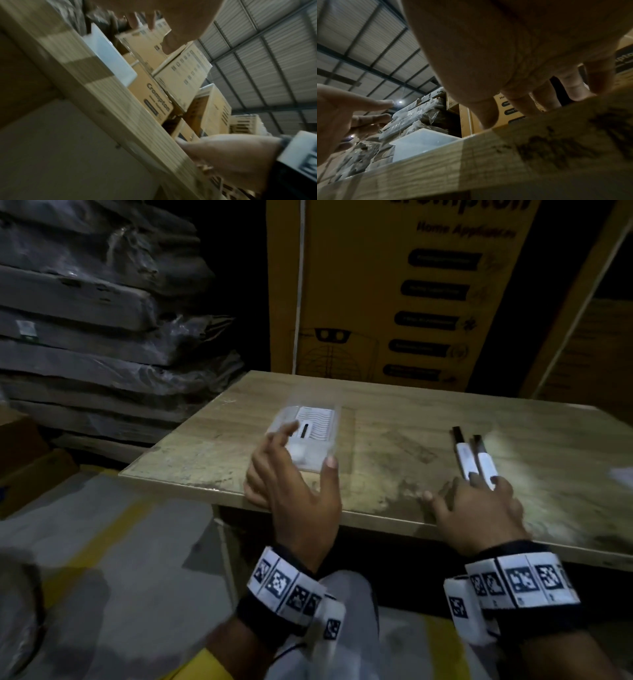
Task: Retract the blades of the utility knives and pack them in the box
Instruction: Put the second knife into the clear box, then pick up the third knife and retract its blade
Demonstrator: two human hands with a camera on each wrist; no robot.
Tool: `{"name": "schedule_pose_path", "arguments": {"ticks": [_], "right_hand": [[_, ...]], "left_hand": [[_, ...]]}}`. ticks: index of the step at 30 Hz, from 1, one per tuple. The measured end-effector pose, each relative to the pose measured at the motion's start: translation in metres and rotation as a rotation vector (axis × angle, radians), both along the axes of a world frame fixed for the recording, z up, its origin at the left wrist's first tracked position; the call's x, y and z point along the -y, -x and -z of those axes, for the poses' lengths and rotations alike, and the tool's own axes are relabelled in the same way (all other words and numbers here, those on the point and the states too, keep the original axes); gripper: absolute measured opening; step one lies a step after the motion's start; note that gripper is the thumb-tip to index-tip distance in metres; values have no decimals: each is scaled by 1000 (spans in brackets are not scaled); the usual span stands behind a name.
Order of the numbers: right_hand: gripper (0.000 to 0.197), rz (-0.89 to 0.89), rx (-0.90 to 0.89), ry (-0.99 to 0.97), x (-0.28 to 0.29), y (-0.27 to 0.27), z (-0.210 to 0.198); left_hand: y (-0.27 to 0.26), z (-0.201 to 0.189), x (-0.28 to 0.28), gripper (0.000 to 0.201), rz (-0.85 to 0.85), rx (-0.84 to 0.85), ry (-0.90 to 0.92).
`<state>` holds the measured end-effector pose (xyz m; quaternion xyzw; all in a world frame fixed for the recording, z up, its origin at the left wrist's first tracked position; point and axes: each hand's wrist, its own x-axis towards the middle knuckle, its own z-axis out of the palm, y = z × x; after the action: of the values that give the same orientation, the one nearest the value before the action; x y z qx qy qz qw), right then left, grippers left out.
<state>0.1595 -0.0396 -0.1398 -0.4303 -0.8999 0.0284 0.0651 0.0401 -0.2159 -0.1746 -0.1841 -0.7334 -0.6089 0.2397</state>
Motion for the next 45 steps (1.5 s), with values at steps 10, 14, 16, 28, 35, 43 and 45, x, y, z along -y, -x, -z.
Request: {"name": "schedule_pose_path", "arguments": {"ticks": [10,14,16,28,35,43,45], "right_hand": [[33,-103,-260,-206,11,-27,19],[20,-89,-467,-221,23,-42,32],[22,-83,-523,-232,26,-49,40],[16,-69,-848,-219,25,-76,55],[11,121,-1160,302,10,-83,56],[8,68,-1564,752,20,-62,64],[7,32,-1547,791,21,-60,66]], "left_hand": [[-5,3,-60,19,510,-5,-110],[1,9,-82,14,588,66,38],[3,11,-90,12,611,91,109],[1,16,-96,7,597,111,312],[-7,14,-89,19,558,43,582],[-4,2,-110,34,865,375,317],[-2,1,-117,31,999,491,162]]}}
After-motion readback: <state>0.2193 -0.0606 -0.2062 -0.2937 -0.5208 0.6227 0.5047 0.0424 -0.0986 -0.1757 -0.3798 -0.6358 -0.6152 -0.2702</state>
